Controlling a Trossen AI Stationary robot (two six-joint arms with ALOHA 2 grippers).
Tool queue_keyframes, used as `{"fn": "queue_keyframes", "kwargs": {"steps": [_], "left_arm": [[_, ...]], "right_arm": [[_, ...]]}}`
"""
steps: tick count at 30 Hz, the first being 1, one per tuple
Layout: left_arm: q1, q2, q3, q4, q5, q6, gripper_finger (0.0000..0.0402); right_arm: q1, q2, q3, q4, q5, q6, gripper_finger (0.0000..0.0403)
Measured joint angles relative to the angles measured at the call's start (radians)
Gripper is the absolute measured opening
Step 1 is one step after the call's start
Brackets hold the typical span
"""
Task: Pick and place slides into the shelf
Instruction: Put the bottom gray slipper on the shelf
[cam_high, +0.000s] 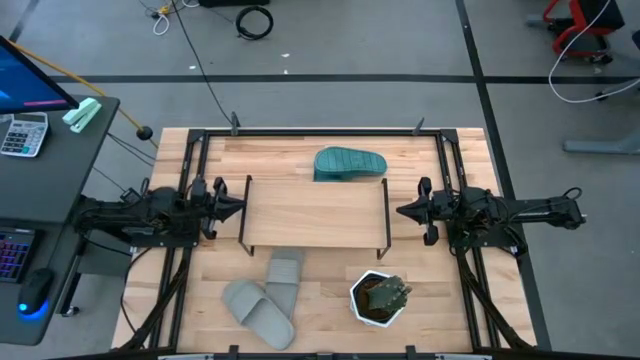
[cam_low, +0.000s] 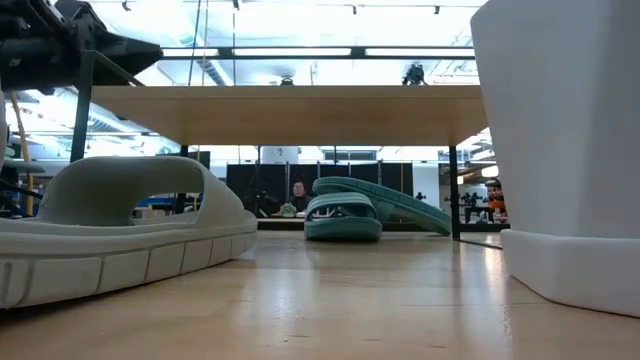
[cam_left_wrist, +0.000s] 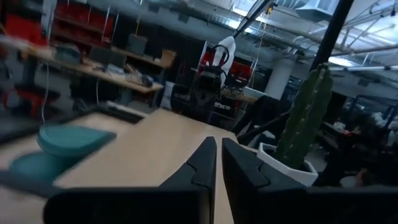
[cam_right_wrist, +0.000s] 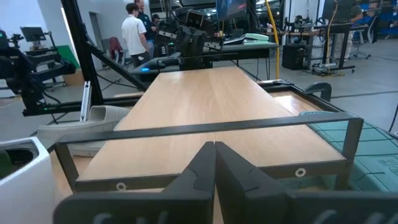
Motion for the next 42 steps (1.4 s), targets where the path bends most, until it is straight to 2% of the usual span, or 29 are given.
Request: {"fn": "queue_keyframes", "kwargs": {"steps": [3,6,9,16,20,24,30,36,42], "left_arm": [[0.0,0.0,0.0,0.075,0.0,0.034,0.0036],[0.0,0.0,0.0,0.181,0.0,0.003,0.0032],[0.0,0.0,0.0,0.287,0.0,-0.026,0.0027],[0.0,0.0,0.0,0.529,-0.001,-0.021,0.0026],[0.0,0.0,0.003,0.627,-0.088,0.066,0.0031],[0.0,0.0,0.06,0.581,-0.204,-0.015,0.0029],[0.0,0.01,0.192,0.311,-0.205,-0.029,0.0018],[0.0,0.131,0.348,0.243,-0.21,0.025,0.0029],[0.0,0.34,0.521,0.17,-0.255,0.081,0.0081]], "right_arm": [[0.0,0.001,0.045,0.033,0.0,0.096,0.0014],[0.0,0.001,0.116,0.045,0.016,0.149,0.0014],[0.0,0.012,0.187,0.028,0.103,0.137,0.0014],[-0.001,0.072,0.391,0.027,0.321,0.245,0.0014],[-0.001,0.123,0.509,0.029,0.38,0.242,0.0014],[-0.001,0.2,0.619,0.028,0.431,0.176,0.0014],[-0.001,0.353,0.793,-0.036,0.451,0.136,0.0014],[0.0,0.497,1.055,-0.447,0.447,0.214,0.0014],[-0.001,0.617,1.283,-0.753,0.375,0.245,0.0014]]}}
